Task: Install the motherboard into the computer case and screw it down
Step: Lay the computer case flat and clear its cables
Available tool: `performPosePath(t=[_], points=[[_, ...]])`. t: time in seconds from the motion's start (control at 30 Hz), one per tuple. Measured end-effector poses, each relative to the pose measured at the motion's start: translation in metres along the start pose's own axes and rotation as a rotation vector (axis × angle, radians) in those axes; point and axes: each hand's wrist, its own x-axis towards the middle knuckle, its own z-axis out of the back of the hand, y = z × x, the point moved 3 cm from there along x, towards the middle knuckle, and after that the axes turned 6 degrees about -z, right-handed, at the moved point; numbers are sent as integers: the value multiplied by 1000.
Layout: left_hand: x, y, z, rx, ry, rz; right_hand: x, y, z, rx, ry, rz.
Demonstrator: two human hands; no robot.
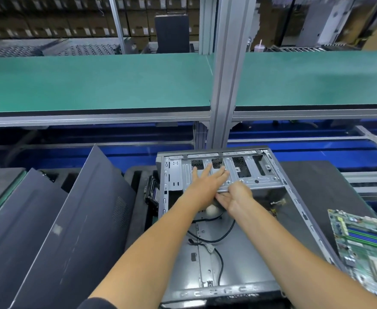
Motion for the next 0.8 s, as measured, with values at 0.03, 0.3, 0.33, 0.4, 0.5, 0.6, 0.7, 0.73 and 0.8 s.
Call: performPosePath(t=[0.03, 0.3, 0.33, 0.4, 0.5, 0.6, 0.7, 0.73, 0.8], points=[[0, 5, 0, 3, 2, -10, 2, -1, -3, 19, 6, -5], [1, 33, -9, 17, -50, -24, 7, -11, -19, 73, 31, 2], [2, 33, -11, 17, -64, -28, 6, -10, -19, 87, 35, 8], [3, 34, -12, 14, -72, -32, 5, -10, -18, 63, 45, 4], [4, 35, -12, -4, -72, -25, -2, -10, -12, -111, 89, -17], [3, 35, -13, 0, -71, -9, -10, -6, -1, -365, 202, -64], [1, 24, -14, -7, -75, 33, -11, 1, 14, -806, 182, 21], [-1, 19, -14, -3, -80, 43, -12, 1, 17, -979, 167, 113], [-9, 9, -18, 40, -99, 38, -17, 0, 21, -1395, 178, 376]])
